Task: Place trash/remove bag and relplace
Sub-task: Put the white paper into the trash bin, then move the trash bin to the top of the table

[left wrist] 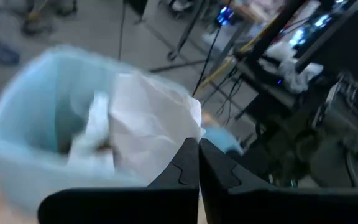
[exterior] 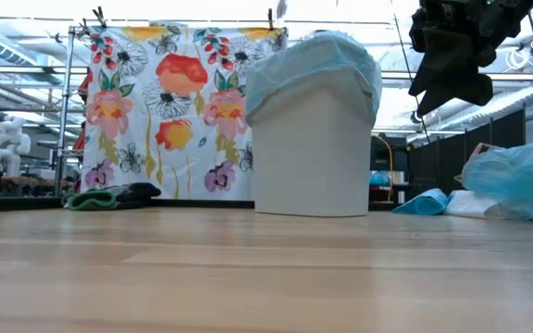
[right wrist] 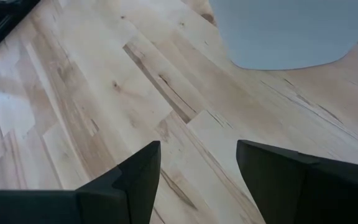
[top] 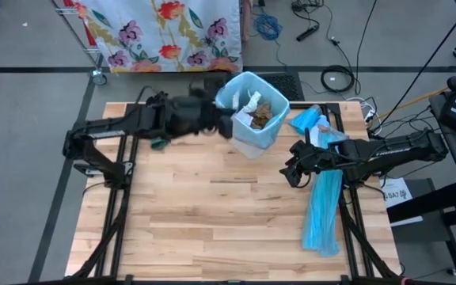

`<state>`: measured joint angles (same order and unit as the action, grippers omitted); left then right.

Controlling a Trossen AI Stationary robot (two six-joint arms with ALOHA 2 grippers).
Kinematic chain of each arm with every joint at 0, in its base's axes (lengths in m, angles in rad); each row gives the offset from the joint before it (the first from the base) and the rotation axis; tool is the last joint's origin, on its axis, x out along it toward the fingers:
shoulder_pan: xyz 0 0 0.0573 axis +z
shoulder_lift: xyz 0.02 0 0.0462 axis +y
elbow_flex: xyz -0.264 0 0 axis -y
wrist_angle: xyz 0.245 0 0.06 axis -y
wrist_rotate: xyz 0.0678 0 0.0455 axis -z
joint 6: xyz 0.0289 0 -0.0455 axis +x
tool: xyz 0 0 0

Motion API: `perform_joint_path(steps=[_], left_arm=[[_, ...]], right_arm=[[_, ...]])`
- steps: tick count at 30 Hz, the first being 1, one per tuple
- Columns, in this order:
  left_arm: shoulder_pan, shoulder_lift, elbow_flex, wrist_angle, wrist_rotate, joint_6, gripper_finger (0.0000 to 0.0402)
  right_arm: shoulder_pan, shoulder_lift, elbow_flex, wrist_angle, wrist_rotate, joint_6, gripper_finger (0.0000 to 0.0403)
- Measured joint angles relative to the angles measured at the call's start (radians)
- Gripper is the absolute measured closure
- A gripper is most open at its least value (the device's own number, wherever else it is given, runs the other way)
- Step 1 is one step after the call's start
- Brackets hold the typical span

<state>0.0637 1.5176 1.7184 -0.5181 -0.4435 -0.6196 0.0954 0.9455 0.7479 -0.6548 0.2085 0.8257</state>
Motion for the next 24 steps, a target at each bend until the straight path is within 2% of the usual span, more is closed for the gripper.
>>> perform_joint_path(steps=[7, 10, 14, 20, 24], left_arm=[[0.198, 0.062, 0.001, 0.147, 0.214, 0.109, 0.04], [0.237, 0.09, 0.0, 0.208, 0.224, 0.137, 0.0388], [0.262, 0.138, 0.0, 0.266, 0.236, 0.25, 0.0363], [0.273, 0.2, -0.001, 0.296, 0.322, 0.365, 0.0312], [0.273, 0.216, -0.001, 0.266, 0.324, 0.372, 0.0285]], right_arm=[[0.0, 0.0, 0.0, 0.0, 0.0, 0.0, 0.02], [0.0, 0.0, 0.0, 0.0, 0.0, 0.0, 0.02], [0.0, 0.0, 0.0, 0.0, 0.0, 0.0, 0.02], [0.0, 0.0, 0.0, 0.0, 0.0, 0.0, 0.02], [0.0, 0.0, 0.0, 0.0, 0.0, 0.0, 0.02]])
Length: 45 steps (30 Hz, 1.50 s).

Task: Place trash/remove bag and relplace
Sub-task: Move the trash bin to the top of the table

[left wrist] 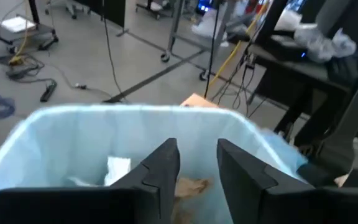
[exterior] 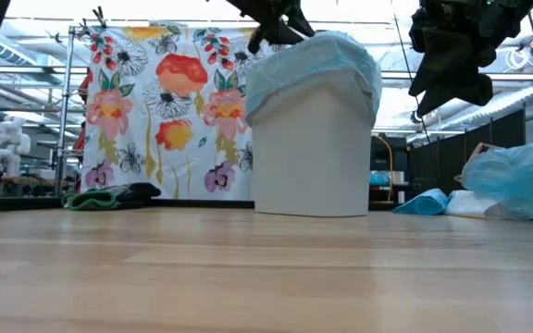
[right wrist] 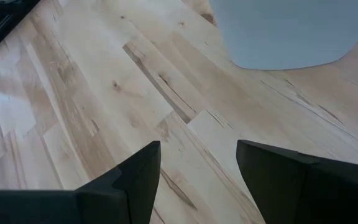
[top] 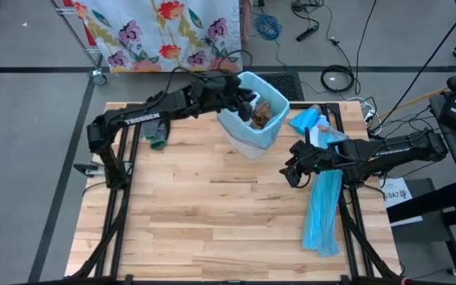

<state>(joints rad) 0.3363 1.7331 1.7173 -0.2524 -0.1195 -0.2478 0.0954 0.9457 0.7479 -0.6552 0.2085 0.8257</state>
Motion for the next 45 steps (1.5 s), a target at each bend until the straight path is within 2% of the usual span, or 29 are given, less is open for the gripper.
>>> perform_joint_path(steps=[7, 12, 19, 22, 27, 32, 39, 45], left_arm=[[0.003, -0.058, 0.0, -0.067, 0.014, -0.005, 0.0279], [-0.014, -0.142, 0.0, -0.256, 0.014, -0.026, 0.0279], [-0.139, -0.2, -0.019, -0.478, -0.016, -0.138, 0.0278], [-0.221, -0.199, -0.067, -0.503, -0.085, -0.245, 0.0278], [-0.361, -0.194, -0.197, -0.442, -0.181, -0.458, 0.0278], [-0.497, -0.191, -0.325, -0.431, -0.283, -0.736, 0.0278], [-0.692, -0.192, -0.441, -0.406, -0.441, -1.112, 0.0278], [-0.774, -0.192, -0.544, -0.41, -0.504, -1.345, 0.0278]], right_arm=[[0.0, 0.0, 0.0, 0.0, 0.0, 0.0, 0.02], [0.0, 0.0, 0.0, 0.0, 0.0, 0.0, 0.02], [0.0, 0.0, 0.0, 0.0, 0.0, 0.0, 0.02], [0.0, 0.0, 0.0, 0.0, 0.0, 0.0, 0.02], [0.0, 0.0, 0.0, 0.001, -0.001, 0.009, 0.02], [0.0, 0.0, 0.0, 0.03, -0.001, 0.109, 0.02], [0.0, 0.0, 0.0, 0.113, 0.056, 0.081, 0.02], [-0.017, 0.0, 0.0, 0.11, 0.082, 0.076, 0.02]])
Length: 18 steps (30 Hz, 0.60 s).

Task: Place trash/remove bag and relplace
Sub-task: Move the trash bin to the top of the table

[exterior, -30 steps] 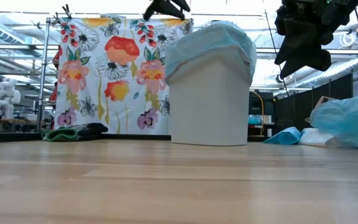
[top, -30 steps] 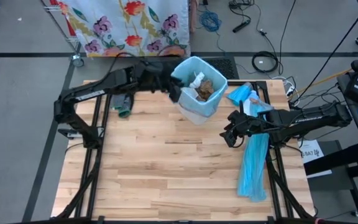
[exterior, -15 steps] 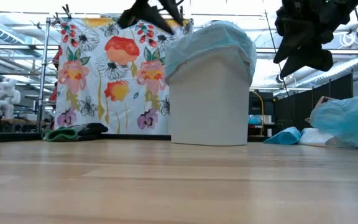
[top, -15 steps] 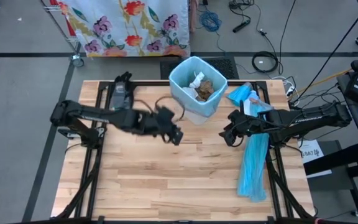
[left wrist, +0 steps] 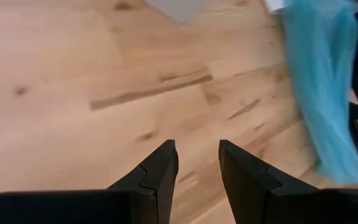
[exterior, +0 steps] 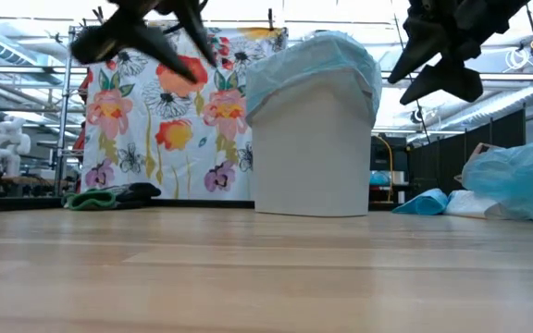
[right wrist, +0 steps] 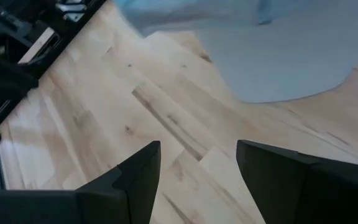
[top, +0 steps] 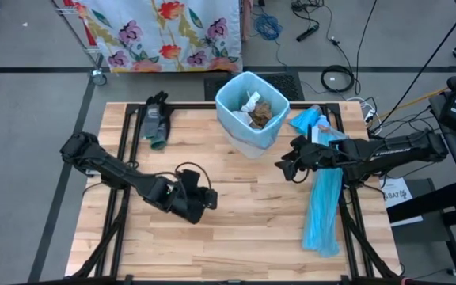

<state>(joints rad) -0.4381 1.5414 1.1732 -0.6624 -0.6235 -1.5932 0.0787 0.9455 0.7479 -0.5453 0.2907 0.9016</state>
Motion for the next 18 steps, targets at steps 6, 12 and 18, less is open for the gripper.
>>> perform_joint_path(steps=[6, 12, 18], left_arm=[[0.021, -0.013, -0.087, 0.001, 0.019, -0.023, 0.0279], [0.096, -0.145, -0.231, 0.037, 0.067, 0.103, 0.0279], [0.249, -0.364, -0.404, 0.162, 0.162, 0.417, 0.0279]], right_arm=[[-0.065, 0.0, 0.0, -0.005, 0.0, 0.04, 0.02], [-0.119, 0.0, 0.0, -0.019, -0.001, 0.134, 0.02], [-0.145, 0.0, 0.0, -0.042, -0.003, 0.146, 0.02]])
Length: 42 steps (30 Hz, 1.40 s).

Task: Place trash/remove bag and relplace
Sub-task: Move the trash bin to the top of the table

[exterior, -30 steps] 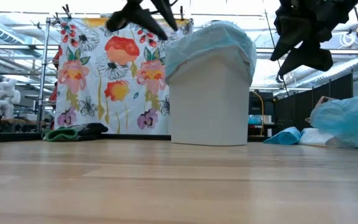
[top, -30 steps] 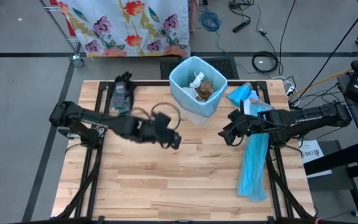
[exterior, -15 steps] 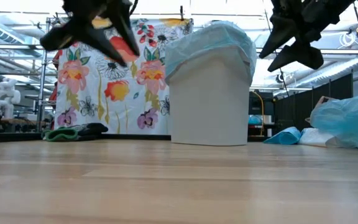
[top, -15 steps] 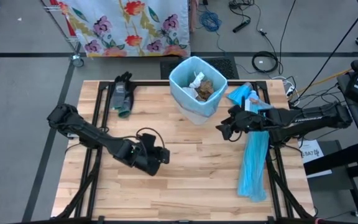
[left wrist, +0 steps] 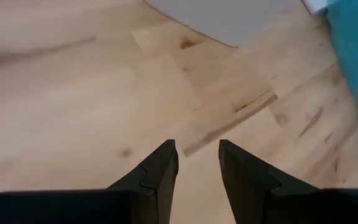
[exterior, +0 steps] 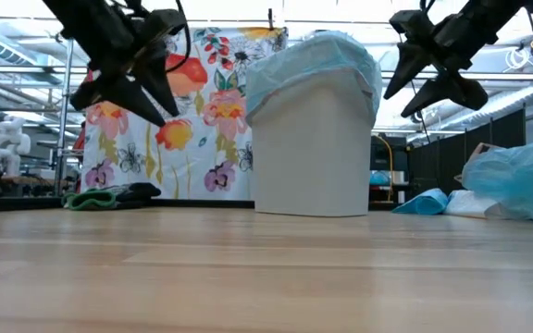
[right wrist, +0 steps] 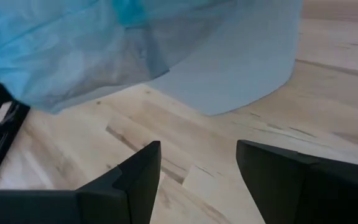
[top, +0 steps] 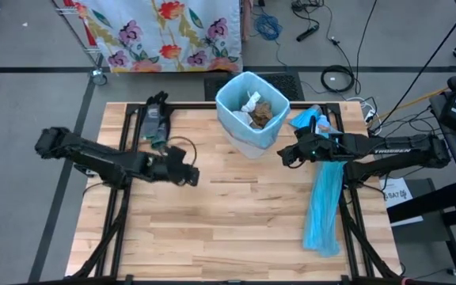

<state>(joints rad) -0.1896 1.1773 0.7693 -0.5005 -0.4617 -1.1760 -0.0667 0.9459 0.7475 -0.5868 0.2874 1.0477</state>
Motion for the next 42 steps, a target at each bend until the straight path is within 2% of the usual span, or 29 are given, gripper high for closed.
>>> perform_joint_path(steps=[3, 5, 8, 13, 17, 19, 23, 26, 28, 32, 35, 42], left_arm=[[0.092, -0.08, -0.06, 0.041, 0.081, 0.14, 0.0279], [0.15, -0.116, -0.086, 0.045, 0.124, 0.21, 0.0279], [0.232, -0.136, -0.11, 0.072, 0.194, 0.299, 0.0279], [0.353, -0.115, -0.142, 0.207, 0.39, 0.459, 0.0279], [0.414, -0.054, -0.142, 0.256, 0.465, 0.507, 0.0279], [0.432, -0.03, -0.142, 0.292, 0.489, 0.51, 0.0279], [0.445, 0.0, -0.142, 0.32, 0.545, 0.534, 0.0279], [0.445, 0.015, -0.142, 0.318, 0.55, 0.538, 0.0279], [0.445, 0.014, -0.142, 0.317, 0.55, 0.539, 0.0279], [0.446, 0.014, -0.142, 0.32, 0.55, 0.564, 0.0279], [0.457, 0.014, -0.142, 0.32, 0.555, 0.581, 0.0279], [0.471, 0.014, -0.142, 0.32, 0.579, 0.581, 0.0279]], right_arm=[[-0.013, 0.0, 0.0, -0.026, 0.001, 0.039, 0.0215], [-0.025, 0.0, 0.0, -0.056, 0.018, 0.075, 0.0239], [-0.055, -0.001, 0.0, -0.086, 0.038, 0.092, 0.0292], [-0.138, -0.004, 0.007, -0.09, 0.078, 0.033, 0.0388], [-0.256, -0.006, 0.048, -0.071, 0.175, -0.063, 0.0396], [-0.328, -0.006, 0.063, -0.022, 0.183, -0.144, 0.0401], [-0.486, -0.005, 0.081, 0.134, 0.083, -0.289, 0.0402], [-0.605, -0.001, 0.082, 0.236, -0.018, -0.346, 0.0403], [-0.679, 0.016, 0.082, 0.292, -0.121, -0.361, 0.0403], [-0.776, 0.089, 0.083, 0.371, -0.405, -0.376, 0.0403], [-0.768, 0.136, 0.082, 0.393, -0.539, -0.356, 0.0403], [-0.619, 0.155, 0.082, 0.395, -0.556, -0.353, 0.0403]])
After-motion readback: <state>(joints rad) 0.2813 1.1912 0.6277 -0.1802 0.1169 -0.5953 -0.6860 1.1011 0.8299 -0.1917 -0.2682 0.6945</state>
